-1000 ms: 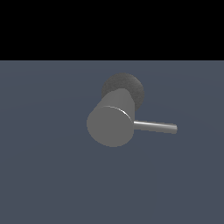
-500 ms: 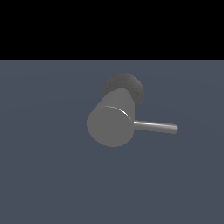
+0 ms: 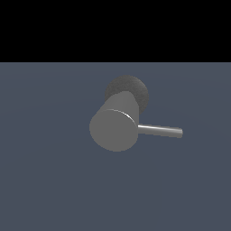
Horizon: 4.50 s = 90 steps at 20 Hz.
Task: Turn on the faucet by rotating a designated handle.
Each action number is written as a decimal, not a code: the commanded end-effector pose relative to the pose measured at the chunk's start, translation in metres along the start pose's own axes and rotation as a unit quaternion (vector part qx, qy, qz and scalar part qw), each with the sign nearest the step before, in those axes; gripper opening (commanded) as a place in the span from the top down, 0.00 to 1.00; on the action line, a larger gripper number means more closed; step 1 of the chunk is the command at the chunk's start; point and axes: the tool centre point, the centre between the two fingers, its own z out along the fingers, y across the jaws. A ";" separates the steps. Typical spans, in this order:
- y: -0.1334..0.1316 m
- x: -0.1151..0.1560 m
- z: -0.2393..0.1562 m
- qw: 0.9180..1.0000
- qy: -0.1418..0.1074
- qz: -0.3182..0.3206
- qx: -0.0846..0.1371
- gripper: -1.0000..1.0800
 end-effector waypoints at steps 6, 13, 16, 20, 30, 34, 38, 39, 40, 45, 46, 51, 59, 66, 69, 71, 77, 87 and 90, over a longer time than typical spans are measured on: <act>0.011 0.024 -0.041 0.985 0.091 0.022 0.143 1.00; 0.041 0.044 -0.079 0.947 0.176 0.062 0.262 1.00; 0.060 0.051 -0.094 0.924 0.212 0.084 0.307 1.00; 0.091 0.059 -0.110 0.888 0.258 0.120 0.362 1.00; 0.193 0.067 -0.124 0.774 0.360 0.235 0.464 1.00; 0.239 0.063 -0.116 0.722 0.394 0.290 0.490 1.00; 0.285 0.056 -0.102 0.670 0.420 0.346 0.505 1.00; 0.295 0.054 -0.097 0.658 0.425 0.358 0.508 1.00; 0.304 0.052 -0.093 0.647 0.430 0.370 0.509 1.00; 0.341 0.040 -0.073 0.601 0.446 0.420 0.513 1.00; 0.347 0.038 -0.069 0.594 0.448 0.428 0.513 1.00; 0.368 0.029 -0.054 0.566 0.455 0.459 0.512 1.00; 0.382 0.022 -0.046 0.548 0.463 0.477 0.508 1.00; 0.386 0.016 -0.063 0.548 0.483 0.468 0.498 1.00; 0.386 0.016 -0.064 0.548 0.485 0.466 0.497 1.00; 0.386 0.016 -0.062 0.548 0.483 0.468 0.498 1.00; 0.400 0.009 -0.055 0.536 0.489 0.481 0.492 1.00; 0.450 -0.023 -0.022 0.495 0.507 0.531 0.465 1.00; 0.462 -0.032 -0.014 0.485 0.511 0.542 0.457 1.00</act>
